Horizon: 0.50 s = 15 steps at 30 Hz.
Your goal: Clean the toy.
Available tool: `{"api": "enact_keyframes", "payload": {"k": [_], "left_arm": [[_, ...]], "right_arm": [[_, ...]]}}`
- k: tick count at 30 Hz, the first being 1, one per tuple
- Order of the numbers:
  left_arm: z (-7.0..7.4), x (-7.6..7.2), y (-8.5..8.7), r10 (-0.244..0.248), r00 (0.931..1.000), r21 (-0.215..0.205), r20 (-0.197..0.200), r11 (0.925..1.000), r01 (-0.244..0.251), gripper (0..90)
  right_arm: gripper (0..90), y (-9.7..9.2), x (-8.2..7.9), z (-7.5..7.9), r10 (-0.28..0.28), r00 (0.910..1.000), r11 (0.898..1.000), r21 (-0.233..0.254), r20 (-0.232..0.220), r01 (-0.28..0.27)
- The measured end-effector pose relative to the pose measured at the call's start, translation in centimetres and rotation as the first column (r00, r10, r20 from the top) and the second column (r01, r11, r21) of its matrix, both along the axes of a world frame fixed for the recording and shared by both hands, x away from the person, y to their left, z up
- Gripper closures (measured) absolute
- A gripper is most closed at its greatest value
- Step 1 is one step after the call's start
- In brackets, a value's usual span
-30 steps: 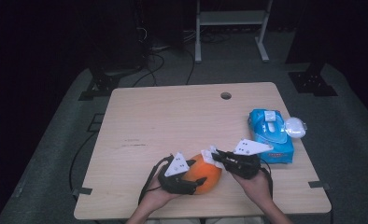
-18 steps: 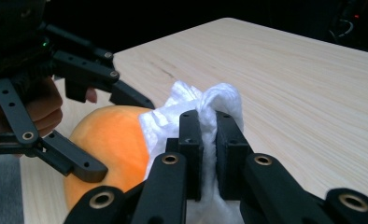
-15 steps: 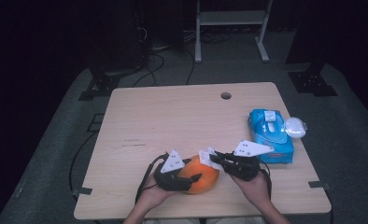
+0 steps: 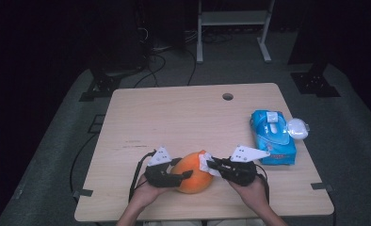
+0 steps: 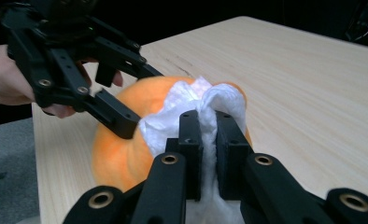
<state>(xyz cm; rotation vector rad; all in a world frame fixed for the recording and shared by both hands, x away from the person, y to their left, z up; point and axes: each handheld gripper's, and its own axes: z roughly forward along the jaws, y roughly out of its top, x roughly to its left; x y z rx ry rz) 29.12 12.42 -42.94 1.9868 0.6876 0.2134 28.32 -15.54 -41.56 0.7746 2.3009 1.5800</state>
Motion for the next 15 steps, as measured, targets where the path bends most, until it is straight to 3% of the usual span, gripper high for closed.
{"api": "enact_keyframes", "payload": {"k": [6,13,15], "left_arm": [[0.1,-0.4,-1.0,-0.011,0.9996,0.011,0.026,0.9999,0.01,38.7],[0.0,-1.1,-1.8,-0.045,0.9966,0.038,0.07,0.9984,0.042,39.2],[0.1,-1.1,-1.9,-0.048,0.9962,0.045,0.072,0.998,0.045,39.2]], "right_arm": [[81.8,-1.7,1.4,-1.4,-0.049,0.9953,0.998,0.028,-0.084,0.052],[81.7,-2.0,1.4,-0.3,-0.054,0.9965,0.995,0.084,-0.064,0.059],[81.8,-2.3,1.7,-0.9,-0.062,0.9943,0.994,0.086,-0.087,0.07]]}}
